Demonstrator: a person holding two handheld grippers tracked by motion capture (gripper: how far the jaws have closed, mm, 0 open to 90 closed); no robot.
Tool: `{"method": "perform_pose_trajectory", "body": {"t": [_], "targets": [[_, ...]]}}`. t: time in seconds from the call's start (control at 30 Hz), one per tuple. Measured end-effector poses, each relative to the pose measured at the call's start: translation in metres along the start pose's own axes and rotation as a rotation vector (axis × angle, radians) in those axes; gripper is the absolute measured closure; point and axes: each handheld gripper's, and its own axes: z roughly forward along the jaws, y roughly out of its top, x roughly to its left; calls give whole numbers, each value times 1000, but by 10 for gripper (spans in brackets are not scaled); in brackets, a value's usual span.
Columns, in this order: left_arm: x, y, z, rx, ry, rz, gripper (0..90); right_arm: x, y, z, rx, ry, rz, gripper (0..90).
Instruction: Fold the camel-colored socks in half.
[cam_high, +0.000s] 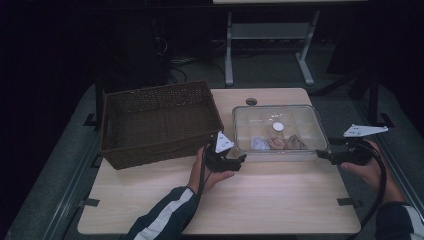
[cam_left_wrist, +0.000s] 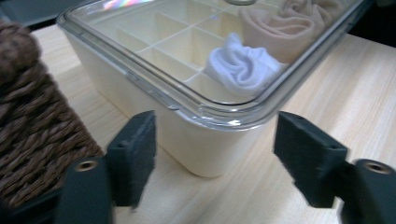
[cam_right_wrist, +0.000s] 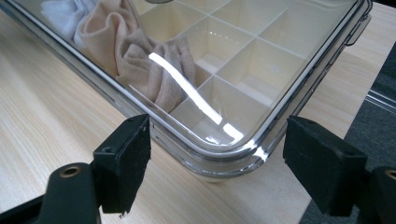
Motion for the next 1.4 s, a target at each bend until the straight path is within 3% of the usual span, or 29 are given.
{"method": "perform_pose_trajectory", "body": {"t": [0.13,0.2,0.27,0.4,0.5,0.6,0.67,0.83,0.93,1.0,1.07,1.1,1.23,1.4], "targets": [[0,1,1,3,35,16,282,-1,-1,1,-4,6,-3,233],[3,1,1,-5,33,-5,305,1,-2,3,1,1,-20,233],[5,3,-3,-51,47,-38,320,1,-1,4,-5,-7,-19,241],[6,4,-1,-8,34,-29,318,2,1,4,-26,-12,-17,278],[6,2,0,-3,31,-30,309,2,1,1,-64,-26,-24,293],[6,1,0,5,7,-24,309,3,0,4,-39,-20,-35,254],[5,0,0,13,11,-8,309,2,-1,6,-24,-12,-20,241],[5,-1,4,21,-14,-17,312,-2,-2,7,-33,13,14,226],[4,0,3,13,-18,-28,312,-2,0,6,-65,12,20,244],[4,1,3,10,-12,-15,317,-3,2,6,-76,12,17,231],[4,1,4,9,-8,-13,328,-2,2,9,-52,10,9,203],[4,1,4,7,-4,-17,329,-1,2,9,-40,3,-11,208],[4,2,5,1,7,-19,350,-2,1,7,-24,7,-14,231],[3,3,5,-8,12,-21,361,-2,0,7,-42,6,-21,245]]}}
